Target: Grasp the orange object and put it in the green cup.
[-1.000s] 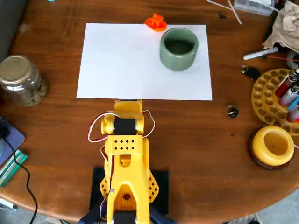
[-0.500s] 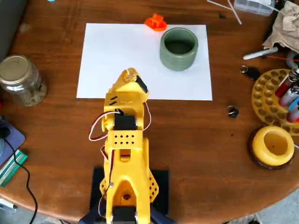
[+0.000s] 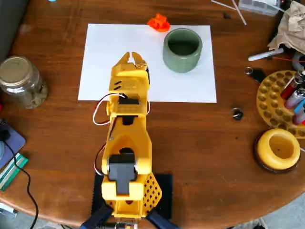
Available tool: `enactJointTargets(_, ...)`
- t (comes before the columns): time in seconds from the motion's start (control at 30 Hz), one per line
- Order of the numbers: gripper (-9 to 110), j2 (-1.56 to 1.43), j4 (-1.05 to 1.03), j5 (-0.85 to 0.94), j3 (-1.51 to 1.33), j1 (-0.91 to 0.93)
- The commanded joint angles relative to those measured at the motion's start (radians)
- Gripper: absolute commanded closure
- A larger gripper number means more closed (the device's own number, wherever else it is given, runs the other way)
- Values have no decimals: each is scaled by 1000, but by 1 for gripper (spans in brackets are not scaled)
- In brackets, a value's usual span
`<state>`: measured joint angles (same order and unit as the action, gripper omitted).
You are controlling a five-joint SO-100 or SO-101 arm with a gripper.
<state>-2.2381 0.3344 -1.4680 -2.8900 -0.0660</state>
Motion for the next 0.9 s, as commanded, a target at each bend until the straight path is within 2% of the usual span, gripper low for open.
enactJointTargets(0.0, 101, 192, 146, -8, 110, 35)
enactJointTargets(0.27, 101, 575, 459, -38, 219, 58)
enactJointTargets(0.87, 101, 902, 454, -43, 592, 69)
